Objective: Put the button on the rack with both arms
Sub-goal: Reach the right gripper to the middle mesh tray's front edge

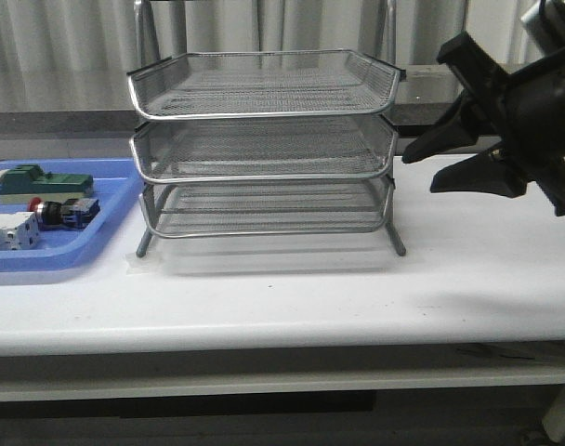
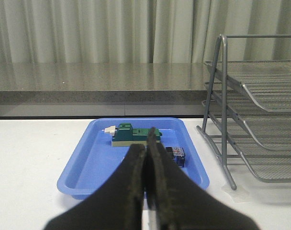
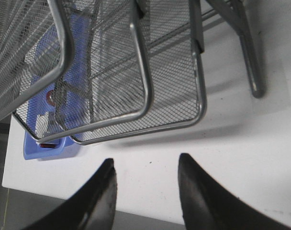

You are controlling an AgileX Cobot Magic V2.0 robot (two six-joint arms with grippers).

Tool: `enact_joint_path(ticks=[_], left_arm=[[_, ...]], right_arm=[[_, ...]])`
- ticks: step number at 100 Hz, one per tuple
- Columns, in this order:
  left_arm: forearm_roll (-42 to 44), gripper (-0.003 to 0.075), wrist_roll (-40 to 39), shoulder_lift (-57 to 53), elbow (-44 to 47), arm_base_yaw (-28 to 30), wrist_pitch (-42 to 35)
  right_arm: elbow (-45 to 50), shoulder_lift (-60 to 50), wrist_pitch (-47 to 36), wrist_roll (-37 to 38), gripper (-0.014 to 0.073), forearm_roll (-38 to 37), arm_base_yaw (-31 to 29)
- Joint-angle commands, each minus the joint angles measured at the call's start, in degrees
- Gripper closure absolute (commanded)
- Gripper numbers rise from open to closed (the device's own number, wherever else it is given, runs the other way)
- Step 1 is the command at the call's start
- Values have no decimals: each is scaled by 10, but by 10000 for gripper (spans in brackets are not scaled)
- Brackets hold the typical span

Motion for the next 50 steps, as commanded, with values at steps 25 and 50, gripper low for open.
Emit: enact_joint_path(ticks=[25, 50], left_arm=[[-2, 741, -4, -17, 18, -1, -48], [-2, 741, -4, -17, 18, -1, -48]], right_arm=[[-99, 63, 54, -13, 263, 47, -2], [-150, 109, 70, -12, 263, 47, -2]])
